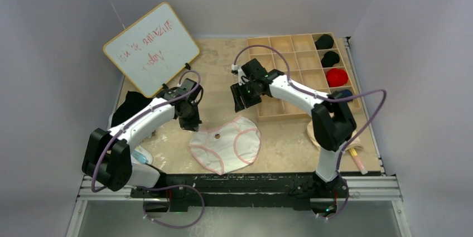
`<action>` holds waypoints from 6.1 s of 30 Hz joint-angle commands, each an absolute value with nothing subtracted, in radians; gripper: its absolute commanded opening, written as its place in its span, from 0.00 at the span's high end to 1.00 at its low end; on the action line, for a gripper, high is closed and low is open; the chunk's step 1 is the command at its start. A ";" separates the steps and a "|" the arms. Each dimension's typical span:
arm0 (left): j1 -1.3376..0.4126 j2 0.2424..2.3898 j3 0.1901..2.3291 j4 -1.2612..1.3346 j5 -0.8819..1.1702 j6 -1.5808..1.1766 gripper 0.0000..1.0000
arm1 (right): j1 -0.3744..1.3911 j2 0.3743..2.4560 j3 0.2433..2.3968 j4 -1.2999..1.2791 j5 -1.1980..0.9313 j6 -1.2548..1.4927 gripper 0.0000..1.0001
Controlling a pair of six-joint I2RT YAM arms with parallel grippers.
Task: Roll the underwear
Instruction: Flatten out the underwear at the center of the board, then fold the underwear at the center of the board.
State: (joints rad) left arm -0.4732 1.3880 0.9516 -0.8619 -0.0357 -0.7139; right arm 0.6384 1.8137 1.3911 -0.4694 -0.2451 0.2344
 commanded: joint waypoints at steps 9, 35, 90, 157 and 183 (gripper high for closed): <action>-0.473 1.321 0.934 -0.860 -0.078 -0.746 1.00 | 0.668 2.035 1.574 -0.685 -0.180 0.059 0.48; -0.417 1.148 0.995 -0.931 -0.297 -0.827 1.00 | 0.673 1.612 1.383 -0.495 -0.343 0.113 1.00; -0.149 1.298 0.956 -0.713 -0.211 -0.733 0.13 | 0.538 2.106 1.838 -0.547 -0.552 0.192 0.49; 0.043 1.169 0.479 -0.350 0.120 -0.937 0.61 | 0.826 1.869 1.456 -0.465 -0.361 0.245 0.56; 0.043 1.185 0.461 -0.282 0.176 -0.855 0.95 | 0.827 1.793 1.168 -0.426 -0.382 0.219 0.59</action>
